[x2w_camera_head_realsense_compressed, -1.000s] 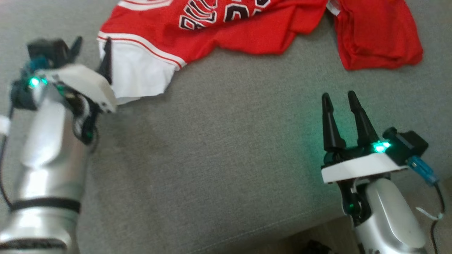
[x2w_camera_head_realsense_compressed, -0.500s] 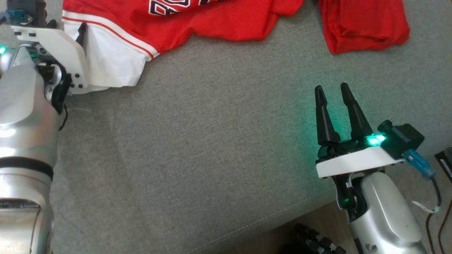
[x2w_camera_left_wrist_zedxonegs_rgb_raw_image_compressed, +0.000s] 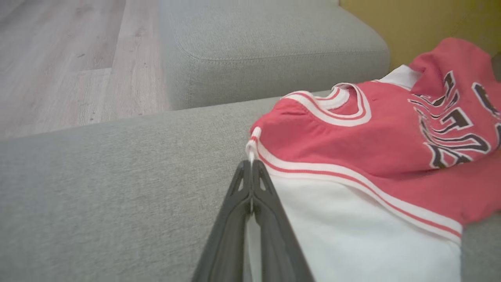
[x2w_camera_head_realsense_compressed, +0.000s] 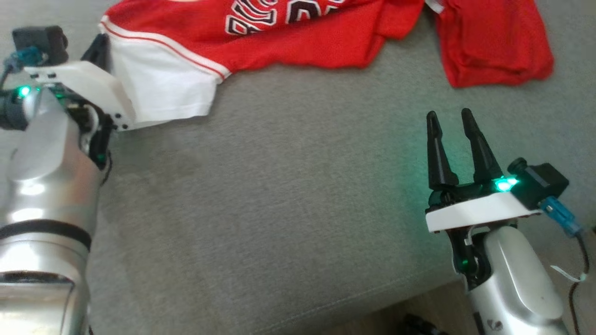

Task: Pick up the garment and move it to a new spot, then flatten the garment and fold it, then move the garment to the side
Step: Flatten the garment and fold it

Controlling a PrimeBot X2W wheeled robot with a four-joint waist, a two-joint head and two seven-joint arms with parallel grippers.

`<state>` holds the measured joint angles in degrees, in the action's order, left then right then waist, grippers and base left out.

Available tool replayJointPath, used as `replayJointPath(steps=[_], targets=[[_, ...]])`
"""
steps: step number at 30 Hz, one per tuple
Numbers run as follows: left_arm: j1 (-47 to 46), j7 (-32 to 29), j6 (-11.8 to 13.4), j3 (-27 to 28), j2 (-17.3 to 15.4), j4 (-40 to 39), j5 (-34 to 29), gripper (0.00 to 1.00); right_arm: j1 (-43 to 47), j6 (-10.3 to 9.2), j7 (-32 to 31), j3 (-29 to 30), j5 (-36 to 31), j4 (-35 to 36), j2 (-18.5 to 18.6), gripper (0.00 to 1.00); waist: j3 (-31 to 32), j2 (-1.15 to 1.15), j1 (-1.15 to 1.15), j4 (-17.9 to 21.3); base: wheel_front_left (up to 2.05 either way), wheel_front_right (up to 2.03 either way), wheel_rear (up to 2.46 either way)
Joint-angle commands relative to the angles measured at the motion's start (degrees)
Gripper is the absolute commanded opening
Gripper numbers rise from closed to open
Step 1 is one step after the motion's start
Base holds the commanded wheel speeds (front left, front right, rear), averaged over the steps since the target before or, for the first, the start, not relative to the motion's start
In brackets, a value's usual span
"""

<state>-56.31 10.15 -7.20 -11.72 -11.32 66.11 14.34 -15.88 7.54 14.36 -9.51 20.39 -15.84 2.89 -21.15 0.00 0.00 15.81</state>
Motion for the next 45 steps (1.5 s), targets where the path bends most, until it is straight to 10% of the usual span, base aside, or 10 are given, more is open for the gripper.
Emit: replayJointPath(steps=[1,40,41,42,45], targets=[[-0.27,1.12,-0.26,0.82,-1.45,-1.84,0.53,0.0,-0.18,-0.05,0.63,-0.83,-0.71,1.34,-0.02,1.0,1.9,0.0,0.0,-2.37,0.0,0.0,0.0],[28.39,4.84,4.45,1.18,1.63,-24.28,9.64,0.0,7.09,-0.05,-6.35,1.23,-4.08,1.93,-0.02,1.0,16.43,0.0,0.0,-20.47,0.0,0.0,0.0],[29.24,4.84,4.76,1.33,1.81,-25.55,9.56,0.33,7.19,-0.05,-6.45,1.32,-4.06,1.95,-0.02,1.0,16.58,0.0,0.0,-20.38,0.0,0.0,0.0],[30.03,4.84,5.12,1.58,1.98,-26.87,9.45,1.0,7.22,-0.05,-6.54,1.36,-4.07,2.03,-0.02,1.0,16.67,0.0,0.0,-20.23,0.0,0.0,0.0],[32.09,4.85,5.64,2.78,2.64,-32.63,8.77,1.0,7.07,-0.05,-6.51,1.18,-4.36,2.58,-0.02,1.0,16.77,0.0,0.0,-19.43,0.0,0.0,0.0]])
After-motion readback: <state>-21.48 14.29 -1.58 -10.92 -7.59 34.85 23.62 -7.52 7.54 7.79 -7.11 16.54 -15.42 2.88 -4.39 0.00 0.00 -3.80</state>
